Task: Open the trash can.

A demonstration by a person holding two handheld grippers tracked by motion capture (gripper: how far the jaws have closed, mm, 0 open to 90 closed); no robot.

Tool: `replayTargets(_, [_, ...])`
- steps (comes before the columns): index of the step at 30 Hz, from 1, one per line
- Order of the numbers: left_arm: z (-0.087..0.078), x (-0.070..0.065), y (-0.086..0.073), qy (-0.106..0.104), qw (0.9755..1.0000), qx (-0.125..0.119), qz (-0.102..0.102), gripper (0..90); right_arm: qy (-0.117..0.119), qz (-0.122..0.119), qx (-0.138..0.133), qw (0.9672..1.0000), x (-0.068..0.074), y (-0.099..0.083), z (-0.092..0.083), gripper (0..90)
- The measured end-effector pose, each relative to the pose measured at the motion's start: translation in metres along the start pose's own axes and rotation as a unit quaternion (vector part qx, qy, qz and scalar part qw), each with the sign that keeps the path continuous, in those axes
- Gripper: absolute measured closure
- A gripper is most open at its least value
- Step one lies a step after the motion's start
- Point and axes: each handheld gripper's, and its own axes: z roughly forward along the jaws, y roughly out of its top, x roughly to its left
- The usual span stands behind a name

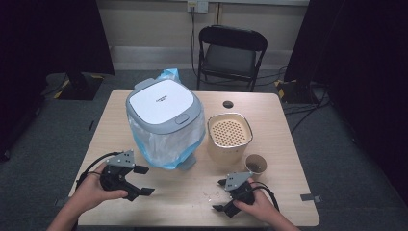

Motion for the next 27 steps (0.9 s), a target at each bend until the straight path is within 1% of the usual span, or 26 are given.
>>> replayTargets(3, [-0.005,-0.001,0.006,-0.001,1.0,0.002,-0.005,23.2,0.0,0.0,0.0,1.0,0.0,0.0,0.0,11.1])
replayTargets(5, [-0.01,-0.001,0.012,-0.001,1.0,0.004,-0.004,24.5,0.0,0.0,0.0,1.0,0.0,0.0,0.0,11.1])
replayTargets(9, [-0.016,-0.002,0.018,-0.002,1.0,0.002,-0.007,25.4,0.0,0.0,0.0,1.0,0.0,0.0,0.0,11.1])
replayTargets(13, [-0.023,-0.002,0.026,-0.002,1.0,0.004,-0.005,26.8,0.0,0.0,0.0,1.0,0.0,0.0,0.0,11.1])
replayTargets(16, [-0.025,-0.002,0.03,-0.003,1.0,0.003,-0.002,27.8,0.0,0.0,0.0,1.0,0.0,0.0,0.0,11.1])
replayTargets(17, [-0.026,-0.003,0.031,-0.001,1.0,0.005,-0.003,28.2,0.0,0.0,0.0,1.0,0.0,0.0,0.0,11.1])
replayTargets(23, [-0.033,-0.005,0.041,-0.008,0.9999,0.007,0.001,30.4,0.0,0.0,0.0,1.0,0.0,0.0,0.0,11.1])
replayTargets(24, [-0.034,-0.005,0.042,-0.011,0.9999,0.003,0.0,30.4,0.0,0.0,0.0,1.0,0.0,0.0,0.0,11.1])
replayTargets(26, [-0.036,-0.005,0.044,-0.012,0.9999,0.009,0.002,31.3,0.0,0.0,0.0,1.0,0.0,0.0,0.0,11.1])
replayTargets(27, [-0.038,-0.005,0.045,-0.014,0.9999,0.008,-0.005,31.3,0.0,0.0,0.0,1.0,0.0,0.0,0.0,11.1])
